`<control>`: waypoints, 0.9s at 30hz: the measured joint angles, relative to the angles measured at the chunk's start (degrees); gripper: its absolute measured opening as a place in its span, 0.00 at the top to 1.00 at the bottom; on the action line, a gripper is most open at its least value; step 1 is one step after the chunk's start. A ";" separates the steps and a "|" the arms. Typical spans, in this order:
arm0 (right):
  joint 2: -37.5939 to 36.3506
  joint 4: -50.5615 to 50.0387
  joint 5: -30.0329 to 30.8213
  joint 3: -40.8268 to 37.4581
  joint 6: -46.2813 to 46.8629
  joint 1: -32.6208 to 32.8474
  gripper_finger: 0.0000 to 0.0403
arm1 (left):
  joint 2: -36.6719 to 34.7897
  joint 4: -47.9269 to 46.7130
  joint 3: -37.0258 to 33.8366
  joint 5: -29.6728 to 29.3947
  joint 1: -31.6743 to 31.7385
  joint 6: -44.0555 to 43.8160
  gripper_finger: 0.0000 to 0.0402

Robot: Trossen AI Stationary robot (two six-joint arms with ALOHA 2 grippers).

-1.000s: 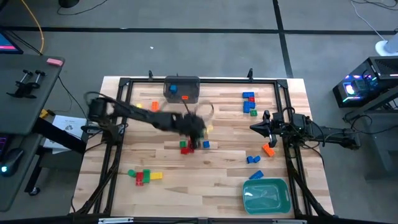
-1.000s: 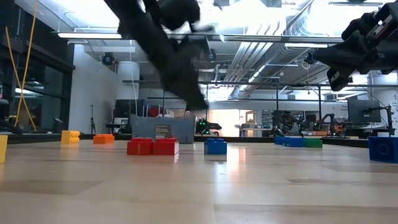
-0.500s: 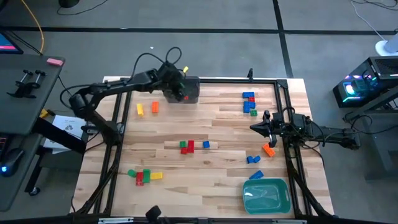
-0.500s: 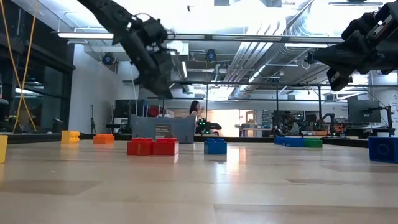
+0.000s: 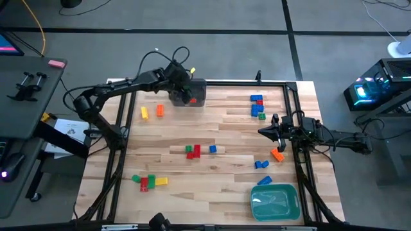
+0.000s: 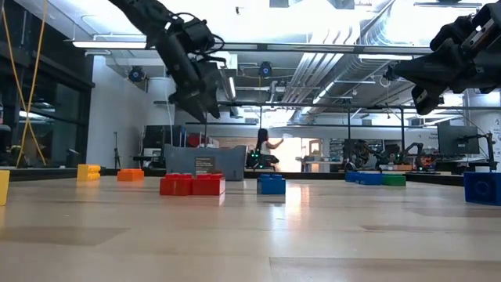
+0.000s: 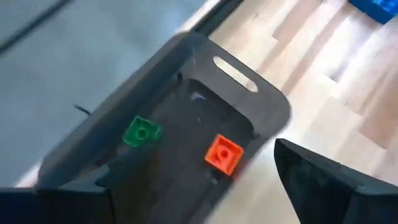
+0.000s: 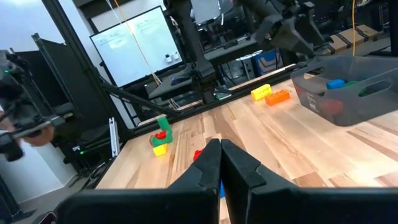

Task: Sort blocks by size
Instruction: Put the orange game piece into the green bin

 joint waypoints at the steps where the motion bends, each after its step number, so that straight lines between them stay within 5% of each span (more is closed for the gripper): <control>1: 0.00 0.01 -0.02 -0.01 0.00 0.00 1.00 | -0.12 -2.41 1.15 0.49 -0.48 -1.57 0.24; 4: 0.00 0.01 -0.02 -0.02 -0.02 0.00 1.00 | -1.63 -8.66 2.34 -0.12 -3.91 -6.65 0.23; 8: 0.00 0.01 -0.01 -0.01 0.00 0.00 1.00 | -4.20 -21.01 -0.78 -13.31 -8.34 -14.51 0.25; 11: 0.00 0.01 0.00 0.00 0.00 0.00 1.00 | -6.98 -25.80 -6.54 -16.12 -7.27 -20.70 0.26; 18: 0.00 0.00 -0.01 -0.01 0.00 0.00 1.00 | -15.08 -13.03 -21.68 -8.93 2.08 -32.34 0.26; 27: 0.00 0.01 -0.02 -0.01 0.00 0.00 1.00 | -8.90 -6.10 -27.38 -8.12 5.39 -39.50 0.26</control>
